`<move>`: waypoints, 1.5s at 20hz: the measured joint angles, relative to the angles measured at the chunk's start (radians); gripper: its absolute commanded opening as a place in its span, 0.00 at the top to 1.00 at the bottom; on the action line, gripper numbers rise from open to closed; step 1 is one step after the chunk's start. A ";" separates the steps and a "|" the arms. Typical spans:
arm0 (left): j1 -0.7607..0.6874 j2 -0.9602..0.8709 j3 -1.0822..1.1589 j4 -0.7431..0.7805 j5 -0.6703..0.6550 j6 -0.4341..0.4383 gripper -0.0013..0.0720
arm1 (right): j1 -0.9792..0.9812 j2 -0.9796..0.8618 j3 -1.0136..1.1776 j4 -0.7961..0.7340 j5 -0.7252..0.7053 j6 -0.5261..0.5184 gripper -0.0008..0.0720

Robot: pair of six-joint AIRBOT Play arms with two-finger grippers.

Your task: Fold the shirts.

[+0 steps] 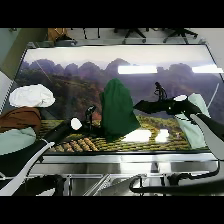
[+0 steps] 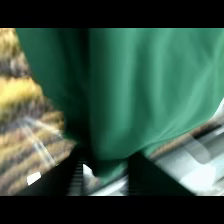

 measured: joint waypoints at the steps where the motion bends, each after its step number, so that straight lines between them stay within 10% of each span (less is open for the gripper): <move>1: 0.006 -0.016 0.016 -0.003 -0.006 0.010 0.92 | 0.010 -0.031 0.021 0.028 -0.006 -0.028 0.17; 3: 0.018 -0.035 0.042 -0.002 -0.028 0.030 0.96 | 0.035 -0.086 0.067 0.065 -0.014 -0.064 0.41; 5: 0.034 -0.045 0.064 0.002 -0.051 0.046 0.96 | 0.061 -0.126 0.113 0.076 -0.018 -0.085 0.93; 6: 0.042 -0.047 0.076 0.003 -0.064 0.053 0.96 | 0.070 -0.137 0.131 0.082 -0.015 -0.090 0.97; 23: 0.312 0.470 0.928 0.021 -0.422 0.095 0.96 | 0.026 0.535 0.627 -0.231 0.225 0.002 0.97; 30: 0.381 0.488 0.796 0.031 -0.536 0.078 0.96 | 0.032 0.433 0.627 -0.284 0.348 0.067 0.96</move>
